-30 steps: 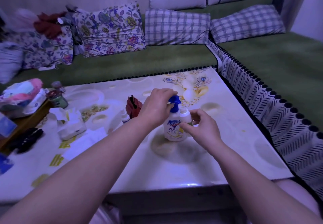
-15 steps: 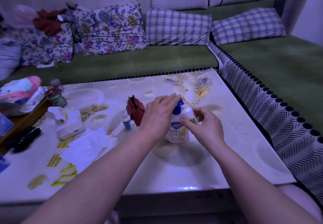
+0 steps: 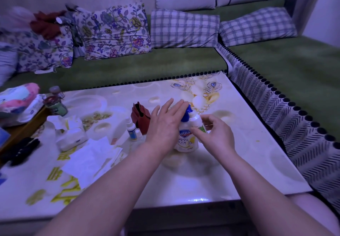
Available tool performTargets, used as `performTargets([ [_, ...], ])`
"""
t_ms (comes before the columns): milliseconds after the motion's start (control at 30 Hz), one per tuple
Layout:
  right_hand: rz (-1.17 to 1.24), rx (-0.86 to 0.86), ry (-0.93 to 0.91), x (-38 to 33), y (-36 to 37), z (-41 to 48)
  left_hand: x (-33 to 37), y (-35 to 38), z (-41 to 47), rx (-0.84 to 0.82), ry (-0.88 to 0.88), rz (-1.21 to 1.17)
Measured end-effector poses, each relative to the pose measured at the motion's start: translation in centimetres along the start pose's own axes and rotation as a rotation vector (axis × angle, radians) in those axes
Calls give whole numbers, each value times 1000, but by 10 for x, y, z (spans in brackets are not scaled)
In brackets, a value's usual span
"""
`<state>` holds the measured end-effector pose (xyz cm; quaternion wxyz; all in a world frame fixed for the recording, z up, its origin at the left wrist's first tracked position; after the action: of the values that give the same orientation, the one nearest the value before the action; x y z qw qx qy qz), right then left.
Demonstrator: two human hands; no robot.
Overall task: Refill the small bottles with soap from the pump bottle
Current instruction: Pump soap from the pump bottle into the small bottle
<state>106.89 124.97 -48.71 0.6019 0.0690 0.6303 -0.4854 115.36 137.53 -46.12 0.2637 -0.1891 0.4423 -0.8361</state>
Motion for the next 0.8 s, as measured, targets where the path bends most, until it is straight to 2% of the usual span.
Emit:
performTargets([
  [333, 27, -7, 43, 5, 6, -2, 1, 0, -2, -92, -7, 38],
  [800, 73, -15, 55, 7, 8, -4, 7, 1, -3, -65, -87, -21],
])
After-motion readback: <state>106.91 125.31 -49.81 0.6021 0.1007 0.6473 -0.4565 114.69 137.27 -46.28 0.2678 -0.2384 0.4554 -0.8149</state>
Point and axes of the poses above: each hand's wrist, its own z-axis towards the middle knuckle, its own y-axis out of the palm, x = y × z, the point moved 3 cm from there along z, towards the middle knuckle, and after that the axes turned 7 degrees about x, right-handed, at the moved point
